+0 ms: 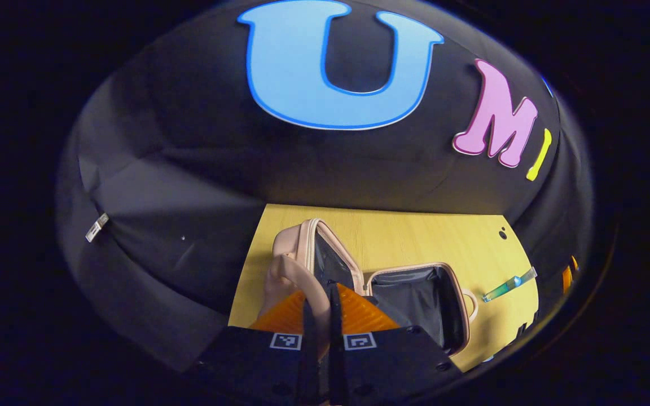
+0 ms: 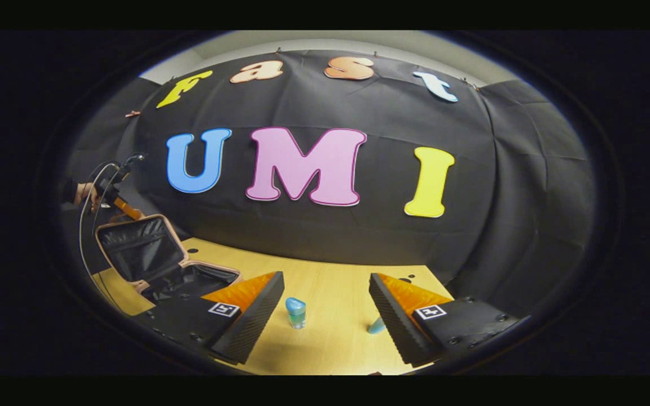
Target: First open the suitcase, pack the skin care products into it, and then close the suitcase.
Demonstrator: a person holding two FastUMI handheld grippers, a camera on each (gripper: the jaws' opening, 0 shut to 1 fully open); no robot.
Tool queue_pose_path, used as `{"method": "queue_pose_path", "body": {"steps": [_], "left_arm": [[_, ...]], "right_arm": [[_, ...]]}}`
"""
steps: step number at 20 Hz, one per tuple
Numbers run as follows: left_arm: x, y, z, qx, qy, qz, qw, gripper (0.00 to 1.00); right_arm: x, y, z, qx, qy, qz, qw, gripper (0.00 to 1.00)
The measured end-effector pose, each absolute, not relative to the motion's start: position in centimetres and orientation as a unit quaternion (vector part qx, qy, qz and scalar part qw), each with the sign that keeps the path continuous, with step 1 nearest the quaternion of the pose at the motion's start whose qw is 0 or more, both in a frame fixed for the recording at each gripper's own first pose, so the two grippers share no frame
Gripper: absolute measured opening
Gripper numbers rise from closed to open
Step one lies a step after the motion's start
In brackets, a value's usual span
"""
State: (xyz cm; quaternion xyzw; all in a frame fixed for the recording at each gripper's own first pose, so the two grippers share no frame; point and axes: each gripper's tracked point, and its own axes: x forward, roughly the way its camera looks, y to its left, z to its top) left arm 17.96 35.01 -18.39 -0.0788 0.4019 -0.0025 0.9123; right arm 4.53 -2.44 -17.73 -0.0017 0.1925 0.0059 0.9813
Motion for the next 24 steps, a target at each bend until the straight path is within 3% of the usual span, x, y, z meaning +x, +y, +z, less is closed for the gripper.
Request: {"method": "queue_pose_path", "body": {"steps": [7,12,13,15,16,20,24], "left_arm": [[16.2,41.7,-27.4,-0.202,0.435,-0.070,0.875,0.12],[16.2,42.2,-27.7,-0.285,0.435,-0.112,0.847,0.20],[15.6,41.6,-27.4,-0.301,0.437,-0.133,0.837,0.31],[14.8,41.1,-26.9,-0.309,0.453,-0.153,0.822,0.84],[14.8,41.4,-27.1,-0.312,0.458,-0.154,0.818,0.99],[15.4,41.6,-25.6,-0.289,0.484,-0.143,0.813,0.99],[15.6,41.1,-23.7,-0.156,0.523,-0.151,0.824,0.99]], "right_arm": [[3.2,2.8,-21.2,-0.030,0.225,0.036,0.973,0.96],[1.2,6.1,-23.5,-0.042,0.251,0.067,0.965,0.97],[0.9,6.5,-23.7,-0.044,0.255,0.073,0.963,0.96],[0.5,7.1,-23.9,-0.045,0.261,0.080,0.961,0.96],[0.5,7.3,-23.9,-0.045,0.260,0.081,0.961,0.97],[0.4,7.8,-24.1,-0.039,0.265,0.084,0.960,0.96],[0.4,8.6,-23.9,-0.029,0.263,0.089,0.960,0.97]]}}
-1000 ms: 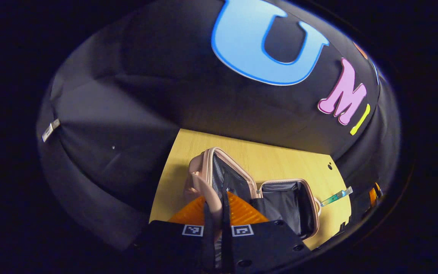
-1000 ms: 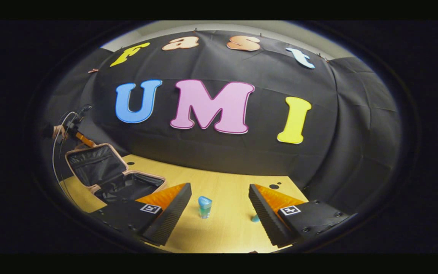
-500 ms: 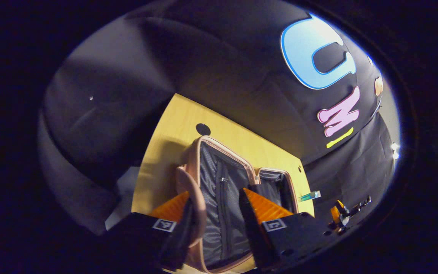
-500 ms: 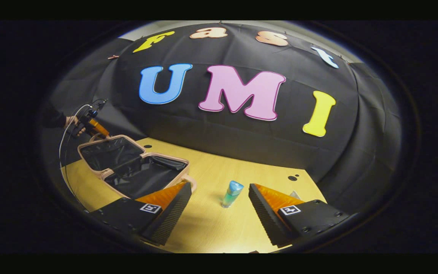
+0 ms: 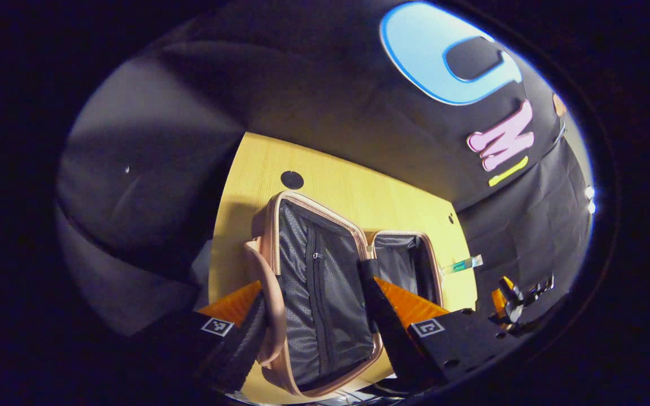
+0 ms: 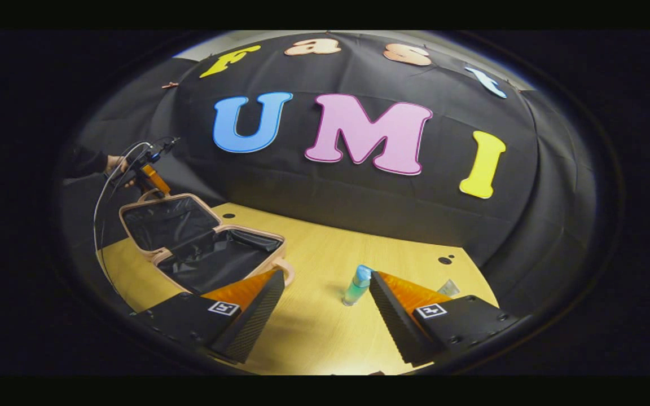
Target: First open the suitcase, pack the skin care products into it, and then close the suitcase.
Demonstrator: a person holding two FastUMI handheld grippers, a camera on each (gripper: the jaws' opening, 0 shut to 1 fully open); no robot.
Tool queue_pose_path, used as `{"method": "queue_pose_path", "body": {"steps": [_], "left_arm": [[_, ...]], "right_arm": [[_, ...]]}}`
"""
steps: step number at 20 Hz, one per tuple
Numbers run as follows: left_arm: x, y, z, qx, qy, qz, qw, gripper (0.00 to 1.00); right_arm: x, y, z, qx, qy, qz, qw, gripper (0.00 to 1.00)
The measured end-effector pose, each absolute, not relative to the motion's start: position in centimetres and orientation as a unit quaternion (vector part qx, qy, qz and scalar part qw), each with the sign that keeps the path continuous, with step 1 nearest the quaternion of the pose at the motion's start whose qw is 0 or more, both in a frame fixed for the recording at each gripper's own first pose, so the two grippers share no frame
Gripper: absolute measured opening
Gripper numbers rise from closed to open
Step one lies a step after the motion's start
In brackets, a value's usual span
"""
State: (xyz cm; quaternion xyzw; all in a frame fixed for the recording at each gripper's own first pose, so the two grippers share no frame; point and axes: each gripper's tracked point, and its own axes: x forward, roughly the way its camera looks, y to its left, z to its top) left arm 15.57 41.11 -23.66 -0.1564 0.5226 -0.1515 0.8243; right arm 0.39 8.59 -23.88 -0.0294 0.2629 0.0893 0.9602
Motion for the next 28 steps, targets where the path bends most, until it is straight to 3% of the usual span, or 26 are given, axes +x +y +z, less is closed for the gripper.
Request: {"method": "queue_pose_path", "body": {"steps": [5,11,16,21,24,28], "left_arm": [[16.3,40.1,-22.6,-0.016,0.524,-0.130,0.841,0.99],[14.8,39.2,-18.1,-0.175,0.498,-0.146,0.837,0.98],[9.4,44.4,-20.8,-0.084,0.570,-0.084,0.813,0.95],[8.6,49.6,-23.9,0.124,0.575,0.028,0.808,0.96],[10.4,46.9,-22.3,0.127,0.516,0.038,0.846,0.95],[12.1,39.6,-16.1,0.092,0.387,0.084,0.913,0.95]], "right_arm": [[0.2,9.1,-23.5,-0.030,0.256,0.106,0.960,0.97],[0.0,8.4,-24.3,-0.005,0.269,0.107,0.957,0.97],[0.1,8.5,-24.9,0.018,0.274,0.106,0.956,0.97],[-0.2,8.9,-24.4,0.017,0.271,0.123,0.955,0.97],[-0.2,7.6,-24.4,0.014,0.268,0.120,0.956,0.96],[0.7,5.1,-23.4,0.027,0.257,0.100,0.961,0.96]]}}
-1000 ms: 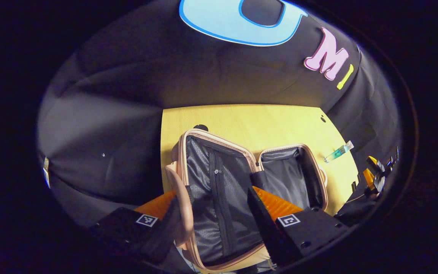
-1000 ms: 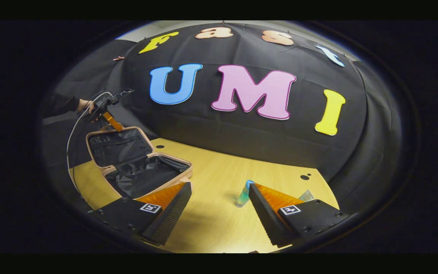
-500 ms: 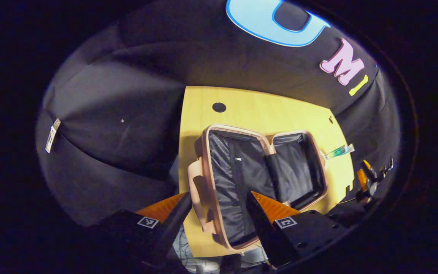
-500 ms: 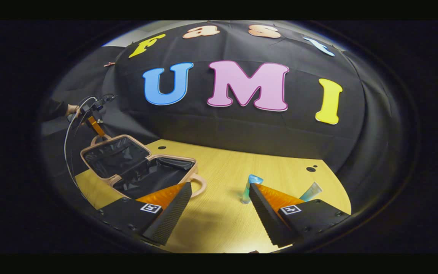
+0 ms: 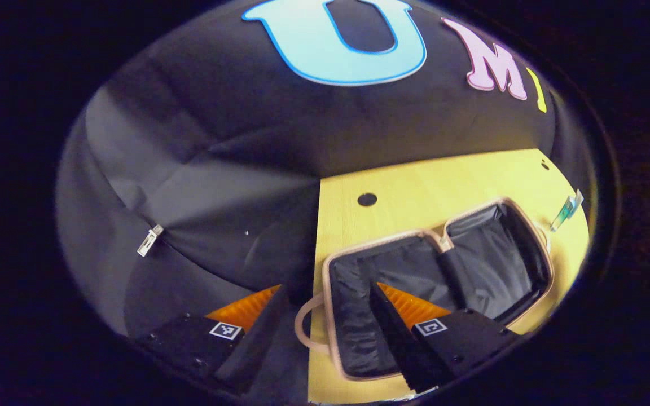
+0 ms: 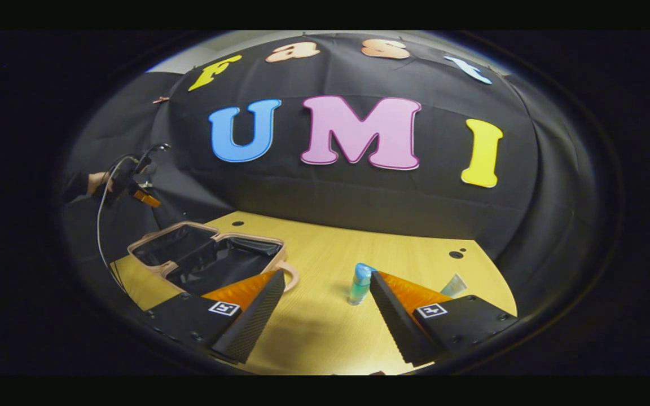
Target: First open the suitcase, pack the skin care products into it, and then close the suitcase.
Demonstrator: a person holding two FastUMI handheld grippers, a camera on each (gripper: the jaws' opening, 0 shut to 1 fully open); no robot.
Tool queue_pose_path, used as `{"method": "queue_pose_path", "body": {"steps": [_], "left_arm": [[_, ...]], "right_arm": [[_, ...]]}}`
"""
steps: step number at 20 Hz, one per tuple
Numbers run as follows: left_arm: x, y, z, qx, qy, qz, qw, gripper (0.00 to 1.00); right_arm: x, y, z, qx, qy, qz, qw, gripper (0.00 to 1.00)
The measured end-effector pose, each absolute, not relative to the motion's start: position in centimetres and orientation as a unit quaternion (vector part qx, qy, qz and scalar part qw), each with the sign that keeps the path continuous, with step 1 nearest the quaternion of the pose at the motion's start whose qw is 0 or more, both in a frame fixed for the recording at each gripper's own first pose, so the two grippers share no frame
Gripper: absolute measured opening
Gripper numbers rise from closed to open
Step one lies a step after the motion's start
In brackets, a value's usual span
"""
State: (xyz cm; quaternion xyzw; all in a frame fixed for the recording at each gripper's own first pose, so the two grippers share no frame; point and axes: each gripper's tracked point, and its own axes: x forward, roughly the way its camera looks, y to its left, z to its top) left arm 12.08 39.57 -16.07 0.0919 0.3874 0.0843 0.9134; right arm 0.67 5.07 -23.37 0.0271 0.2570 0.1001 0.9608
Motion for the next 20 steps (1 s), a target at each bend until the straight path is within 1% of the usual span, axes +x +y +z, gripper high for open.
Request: {"method": "queue_pose_path", "body": {"steps": [3,7,9,11,13,15,17,20], "left_arm": [[12.0,30.4,-12.5,0.055,0.282,0.083,0.954,0.95],[10.6,17.8,-10.4,0.036,0.179,0.073,0.980,0.95],[10.4,10.9,-10.7,0.022,0.139,0.048,0.989,0.95],[10.0,4.4,-11.4,-0.004,0.114,0.015,0.993,0.95],[9.8,-0.5,-12.8,-0.022,0.107,-0.015,0.994,0.95],[9.7,-4.6,-15.1,-0.031,0.118,-0.029,0.992,0.95],[9.1,-9.2,-18.1,-0.036,0.133,-0.057,0.989,0.95],[8.4,-13.8,-23.3,-0.011,0.162,-0.089,0.983,0.95]], "right_arm": [[1.6,2.4,-22.7,0.025,0.241,0.080,0.967,0.96],[2.5,-2.1,-23.3,0.027,0.230,0.039,0.972,0.96],[2.6,-4.5,-24.2,0.027,0.230,0.017,0.973,0.96],[2.7,-6.9,-25.0,0.025,0.228,-0.004,0.973,0.96],[2.7,-8.7,-26.2,0.018,0.232,-0.018,0.972,0.96],[2.5,-10.0,-27.3,0.012,0.230,-0.025,0.973,0.97],[2.1,-10.8,-29.3,0.005,0.238,-0.029,0.971,0.96],[1.2,-11.2,-32.9,0.003,0.263,-0.031,0.964,0.96]]}}
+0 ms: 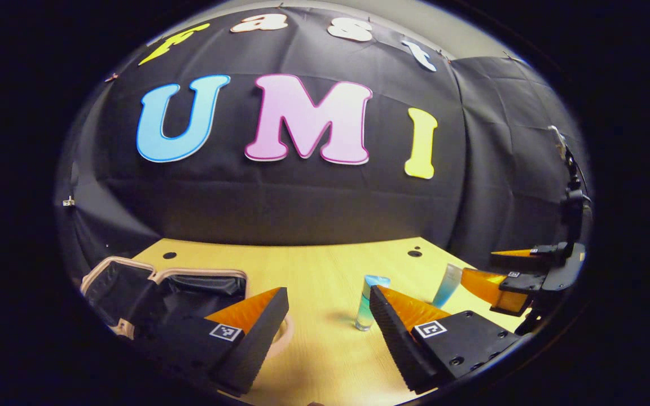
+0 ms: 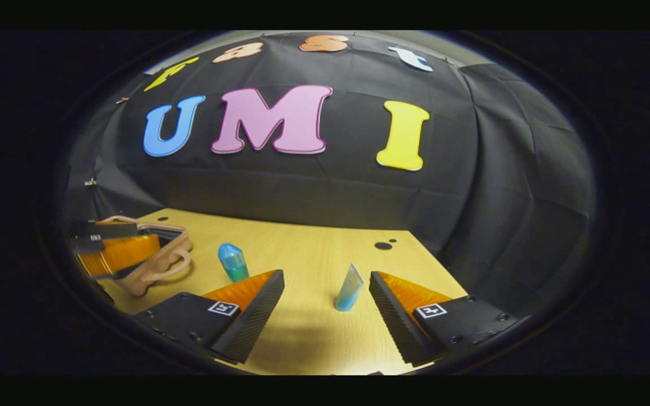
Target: First open the suitcase, pack the skin care products into it, and then close the suitcase.
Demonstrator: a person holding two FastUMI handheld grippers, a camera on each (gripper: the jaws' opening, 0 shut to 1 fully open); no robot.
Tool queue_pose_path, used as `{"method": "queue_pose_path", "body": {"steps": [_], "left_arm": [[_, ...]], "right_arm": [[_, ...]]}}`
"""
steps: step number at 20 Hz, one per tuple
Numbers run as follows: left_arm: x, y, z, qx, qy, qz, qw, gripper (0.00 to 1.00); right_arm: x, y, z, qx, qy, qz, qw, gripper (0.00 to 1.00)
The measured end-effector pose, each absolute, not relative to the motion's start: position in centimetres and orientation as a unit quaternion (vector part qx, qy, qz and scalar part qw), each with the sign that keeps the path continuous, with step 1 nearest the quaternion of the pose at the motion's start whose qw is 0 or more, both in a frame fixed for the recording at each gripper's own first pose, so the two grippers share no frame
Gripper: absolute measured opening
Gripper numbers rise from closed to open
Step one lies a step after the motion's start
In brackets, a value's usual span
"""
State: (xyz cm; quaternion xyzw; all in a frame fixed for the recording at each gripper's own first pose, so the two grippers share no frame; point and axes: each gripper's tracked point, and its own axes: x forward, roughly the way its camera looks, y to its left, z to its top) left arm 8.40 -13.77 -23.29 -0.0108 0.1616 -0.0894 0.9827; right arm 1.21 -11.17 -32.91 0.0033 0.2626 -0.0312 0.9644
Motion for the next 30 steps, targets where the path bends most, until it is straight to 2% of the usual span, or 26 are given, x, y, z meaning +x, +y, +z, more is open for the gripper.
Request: {"method": "queue_pose_path", "body": {"steps": [9,10,11,17,19,22,23,24,30], "left_arm": [[14.1,-19.0,-32.4,0.000,0.201,-0.127,0.971,0.96],[14.9,-19.8,-33.1,0.003,0.202,-0.133,0.970,0.96],[15.5,-20.4,-33.5,0.008,0.202,-0.137,0.970,0.96],[19.1,-23.4,-34.2,0.014,0.194,-0.156,0.968,0.94],[19.8,-23.5,-34.2,0.026,0.197,-0.152,0.968,0.88],[20.3,-23.4,-34.6,0.032,0.205,-0.146,0.967,0.69],[20.3,-23.3,-34.7,0.027,0.208,-0.144,0.967,0.65],[20.3,-23.3,-34.5,0.022,0.205,-0.148,0.967,0.54],[20.3,-23.4,-34.6,0.016,0.209,-0.155,0.965,0.49]], "right_arm": [[2.3,-13.2,-40.4,0.013,0.287,-0.051,0.956,0.97],[2.7,-13.4,-41.2,0.015,0.290,-0.052,0.956,1.00],[3.0,-13.6,-41.8,0.017,0.291,-0.055,0.955,0.97],[4.8,-15.0,-43.8,0.039,0.297,-0.073,0.951,0.97],[5.0,-14.9,-44.6,0.043,0.304,-0.071,0.949,0.96],[5.5,-14.3,-45.2,0.044,0.308,-0.063,0.948,0.97],[5.9,-14.1,-45.2,0.044,0.308,-0.061,0.948,0.97],[6.3,-14.0,-45.2,0.046,0.305,-0.060,0.949,0.97],[8.8,-14.1,-45.5,0.040,0.293,-0.061,0.953,0.97]]}}
